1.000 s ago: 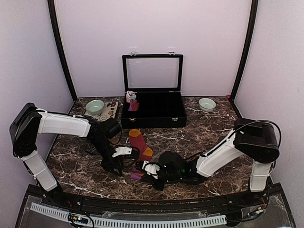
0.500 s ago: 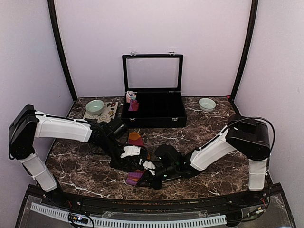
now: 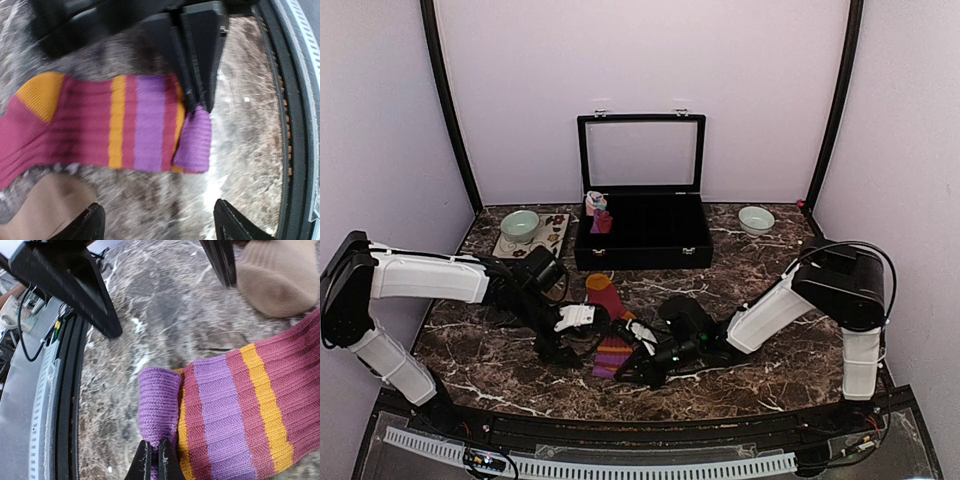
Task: Roll the socks
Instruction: Roll the sock at the center of the board.
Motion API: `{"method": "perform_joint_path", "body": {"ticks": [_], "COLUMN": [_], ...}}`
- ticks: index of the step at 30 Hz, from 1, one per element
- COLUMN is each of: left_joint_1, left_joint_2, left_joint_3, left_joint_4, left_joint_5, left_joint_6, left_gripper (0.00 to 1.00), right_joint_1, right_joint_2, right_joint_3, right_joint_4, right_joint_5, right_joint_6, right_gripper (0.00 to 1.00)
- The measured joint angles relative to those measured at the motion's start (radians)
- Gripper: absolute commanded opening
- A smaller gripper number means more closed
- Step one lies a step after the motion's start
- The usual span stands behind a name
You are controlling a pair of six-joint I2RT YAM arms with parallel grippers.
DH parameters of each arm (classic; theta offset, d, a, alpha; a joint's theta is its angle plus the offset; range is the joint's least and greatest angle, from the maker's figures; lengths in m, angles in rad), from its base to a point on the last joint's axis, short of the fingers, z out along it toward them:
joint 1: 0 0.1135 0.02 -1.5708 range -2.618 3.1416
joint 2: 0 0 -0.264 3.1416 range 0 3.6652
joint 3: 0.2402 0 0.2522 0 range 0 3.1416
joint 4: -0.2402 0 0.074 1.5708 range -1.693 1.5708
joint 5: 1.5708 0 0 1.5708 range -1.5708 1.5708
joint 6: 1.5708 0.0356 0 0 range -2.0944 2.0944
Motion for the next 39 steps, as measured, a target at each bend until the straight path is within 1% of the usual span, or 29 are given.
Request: {"method": "perform_joint_path", "body": {"ticks": [3, 6, 10, 13, 15, 18, 24, 28, 32, 39], "left_joint_1": [0.051, 0.056, 0.015, -0.061, -0.109, -0.143, -0.146, -0.148, -0.151, -0.157], "left_joint_2": [-0.027, -0.064, -0.083, -0.081, -0.074, -0.059, -0.018, -0.006, 0.021, 0.052], "left_joint_3": [-0.001, -0.006, -0.007, -0.023, -0.034, -0.050, -0.066, -0.070, -0.070, -0.071], "left_joint_4": [0.002, 0.003, 0.007, 0.012, 0.018, 0.040, 0.127, 0.177, 0.209, 0.222], "left_joint_5": [0.005, 0.033, 0.067, 0.062, 0.054, 0.030, -0.055, -0.094, -0.108, -0.113], "left_joint_6": [0.000, 0.002, 0.025, 0.059, 0.082, 0.107, 0.142, 0.163, 0.170, 0.177], "left_gripper": [0.78, 0.73, 0.62, 0.56, 0.54, 0.53, 0.51, 0.45, 0.38, 0.35], "right_joint_1": [-0.013, -0.014, -0.022, -0.039, -0.055, -0.069, -0.086, -0.099, -0.108, -0.115], "right_joint_2": [0.000, 0.000, 0.001, 0.016, 0.031, 0.043, 0.059, 0.074, 0.085, 0.094], "right_joint_3": [0.008, 0.018, 0.045, 0.082, 0.111, 0.129, 0.139, 0.152, 0.161, 0.167], "right_joint_4": [-0.008, -0.026, -0.075, -0.114, -0.136, -0.151, -0.160, -0.168, -0.173, -0.174], "right_joint_5": [0.020, 0.026, 0.018, 0.002, -0.016, -0.045, -0.097, -0.140, -0.171, -0.196], "right_joint_6": [0.012, 0.021, 0.039, 0.063, 0.080, 0.102, 0.139, 0.159, 0.175, 0.187], "right_gripper": [0.00, 0.00, 0.00, 0.00, 0.00, 0.00, 0.00, 0.00, 0.00, 0.00]}}
